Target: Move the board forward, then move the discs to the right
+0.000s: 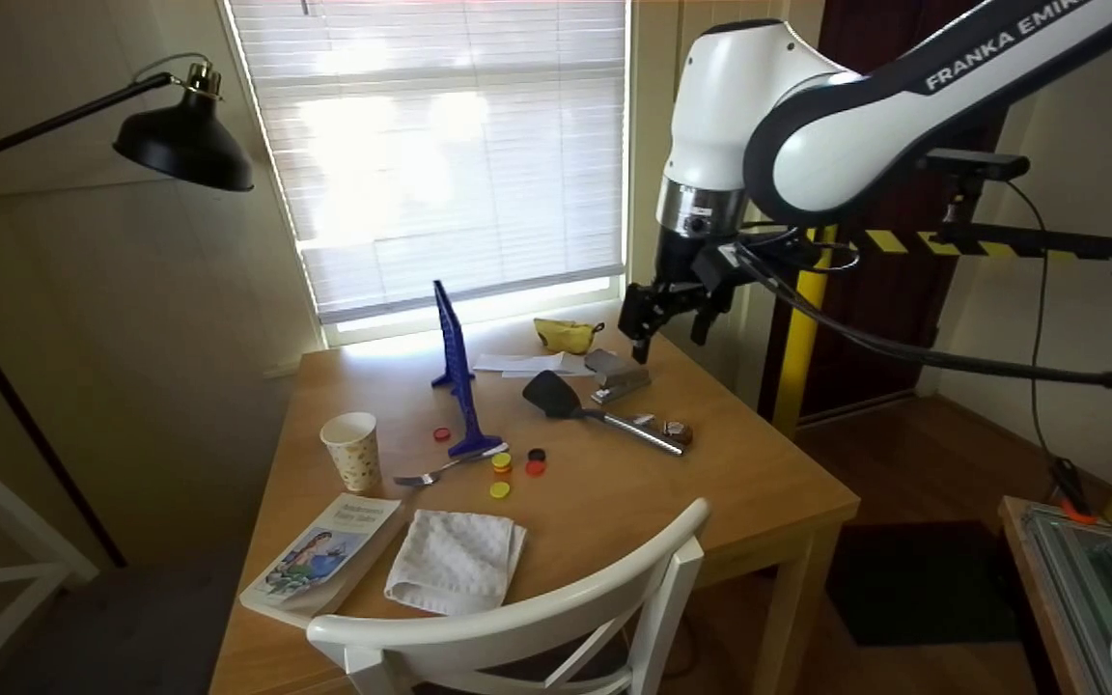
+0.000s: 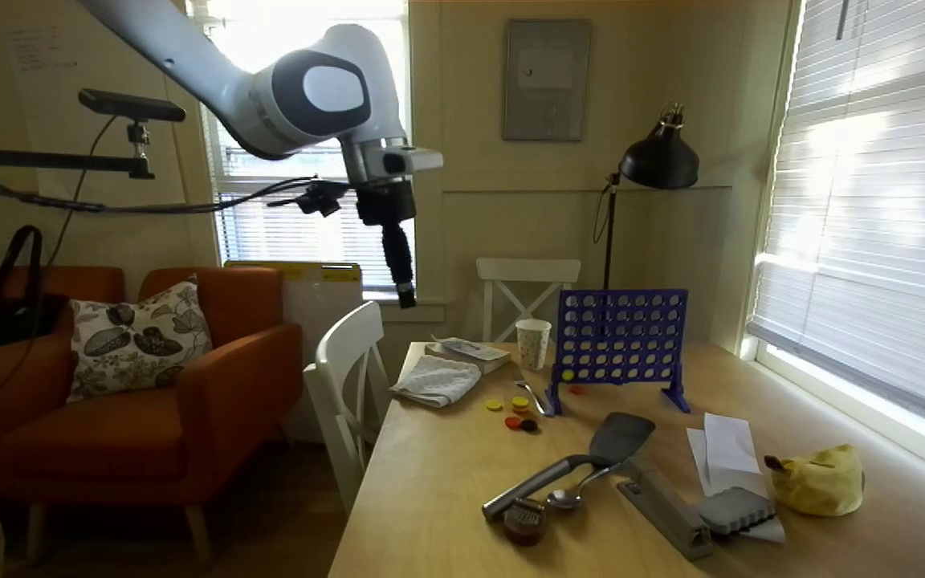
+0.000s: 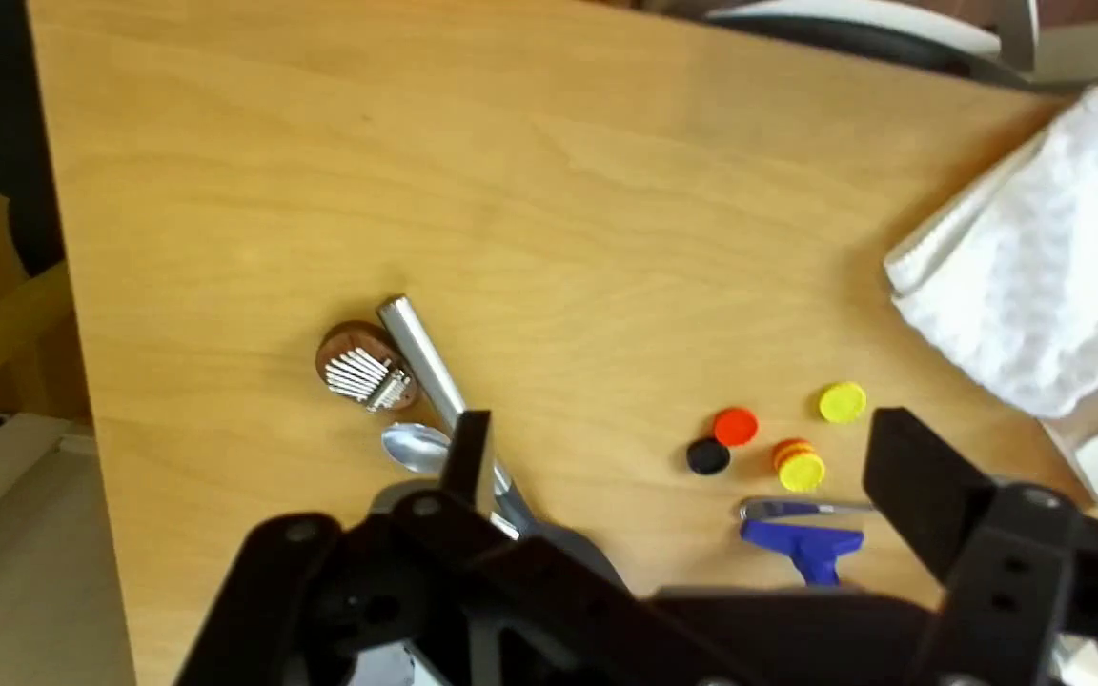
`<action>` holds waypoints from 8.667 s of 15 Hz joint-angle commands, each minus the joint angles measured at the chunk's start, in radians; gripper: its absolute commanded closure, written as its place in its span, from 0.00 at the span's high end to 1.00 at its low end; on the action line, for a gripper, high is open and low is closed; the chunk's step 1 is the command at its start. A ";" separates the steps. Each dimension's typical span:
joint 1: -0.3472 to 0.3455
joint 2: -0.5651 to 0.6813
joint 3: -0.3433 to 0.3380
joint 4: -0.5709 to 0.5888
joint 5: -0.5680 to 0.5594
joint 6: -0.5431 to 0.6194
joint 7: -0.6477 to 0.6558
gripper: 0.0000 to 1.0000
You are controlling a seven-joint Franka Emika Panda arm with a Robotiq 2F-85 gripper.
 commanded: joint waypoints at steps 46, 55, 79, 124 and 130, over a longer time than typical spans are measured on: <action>0.348 1.062 -0.520 1.204 -0.270 0.256 0.638 0.12; 0.395 1.003 -0.506 1.145 -0.273 0.135 0.651 0.05; 0.523 0.929 -0.429 1.120 -0.419 -0.507 1.206 0.05; 0.371 0.781 -0.190 0.867 -0.334 -0.199 0.873 1.00; 0.346 0.833 -0.181 0.906 -0.278 -0.188 0.844 1.00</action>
